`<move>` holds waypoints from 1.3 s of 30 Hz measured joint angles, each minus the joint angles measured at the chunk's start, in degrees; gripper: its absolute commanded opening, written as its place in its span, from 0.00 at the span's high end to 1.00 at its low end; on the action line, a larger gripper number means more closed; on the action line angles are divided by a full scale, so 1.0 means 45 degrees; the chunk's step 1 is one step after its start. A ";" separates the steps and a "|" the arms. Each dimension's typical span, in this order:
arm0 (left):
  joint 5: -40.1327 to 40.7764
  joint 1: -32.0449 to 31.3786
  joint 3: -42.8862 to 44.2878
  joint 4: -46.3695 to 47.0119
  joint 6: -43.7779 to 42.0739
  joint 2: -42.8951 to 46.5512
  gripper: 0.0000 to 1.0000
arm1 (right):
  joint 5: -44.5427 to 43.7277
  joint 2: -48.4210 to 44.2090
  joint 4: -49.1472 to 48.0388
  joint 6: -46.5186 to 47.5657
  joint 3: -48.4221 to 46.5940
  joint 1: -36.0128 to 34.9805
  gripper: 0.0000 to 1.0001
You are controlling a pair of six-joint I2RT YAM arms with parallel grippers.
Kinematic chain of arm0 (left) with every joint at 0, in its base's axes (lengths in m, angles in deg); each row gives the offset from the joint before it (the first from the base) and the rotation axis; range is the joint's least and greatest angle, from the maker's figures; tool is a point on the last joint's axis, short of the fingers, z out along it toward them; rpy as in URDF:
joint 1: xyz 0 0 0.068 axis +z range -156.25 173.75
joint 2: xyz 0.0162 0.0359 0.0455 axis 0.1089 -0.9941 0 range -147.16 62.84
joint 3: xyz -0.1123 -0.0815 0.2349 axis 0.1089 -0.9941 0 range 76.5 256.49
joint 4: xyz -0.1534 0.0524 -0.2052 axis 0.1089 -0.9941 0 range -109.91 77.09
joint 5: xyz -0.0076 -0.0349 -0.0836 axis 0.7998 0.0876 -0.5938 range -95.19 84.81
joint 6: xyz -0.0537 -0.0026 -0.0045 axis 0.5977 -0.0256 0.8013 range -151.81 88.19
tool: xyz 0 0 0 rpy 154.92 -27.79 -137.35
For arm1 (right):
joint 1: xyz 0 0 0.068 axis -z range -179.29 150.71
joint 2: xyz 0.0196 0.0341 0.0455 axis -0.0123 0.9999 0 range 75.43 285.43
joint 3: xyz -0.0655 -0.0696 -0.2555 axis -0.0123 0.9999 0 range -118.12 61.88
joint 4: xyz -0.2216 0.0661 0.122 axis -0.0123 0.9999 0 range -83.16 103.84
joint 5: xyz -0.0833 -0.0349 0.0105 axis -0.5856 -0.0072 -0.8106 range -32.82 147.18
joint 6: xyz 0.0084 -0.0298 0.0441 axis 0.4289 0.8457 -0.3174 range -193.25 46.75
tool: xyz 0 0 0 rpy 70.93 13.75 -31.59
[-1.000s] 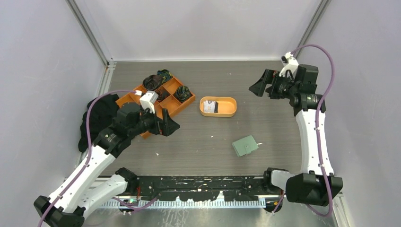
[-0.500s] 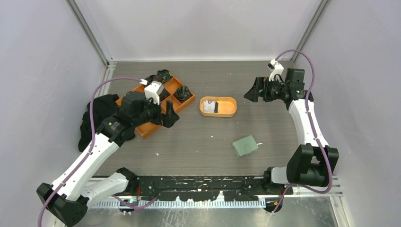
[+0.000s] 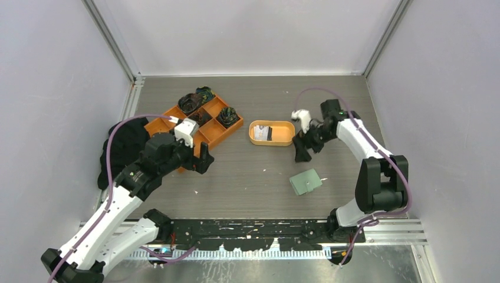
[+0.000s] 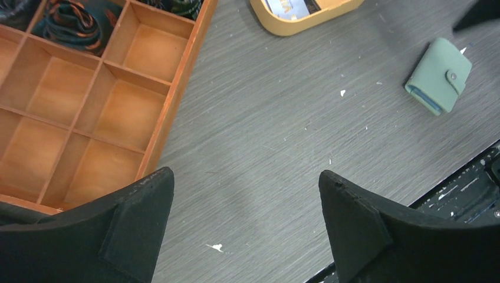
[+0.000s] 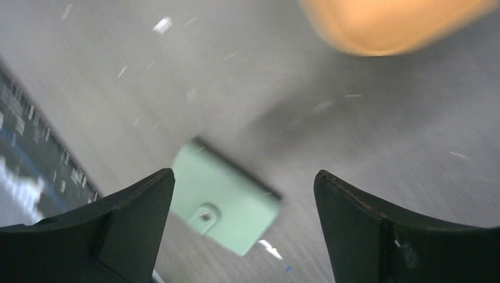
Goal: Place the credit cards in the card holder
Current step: Open the card holder at the center of the board.
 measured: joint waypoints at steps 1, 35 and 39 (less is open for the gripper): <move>0.0015 0.0000 -0.0063 0.0097 -0.0024 0.0185 0.08 | 0.0180 0.0097 0.0690 0.1137 0.0199 -0.0321 0.06; -0.0146 0.0000 -0.0306 0.0423 -0.0102 0.0005 0.14 | -0.1826 0.0986 0.1583 0.8340 0.2531 -0.3944 0.38; -0.0151 0.0000 -0.0306 0.0423 -0.0102 0.0005 0.14 | -0.1938 0.1073 0.1583 0.8359 0.2531 -0.4031 0.52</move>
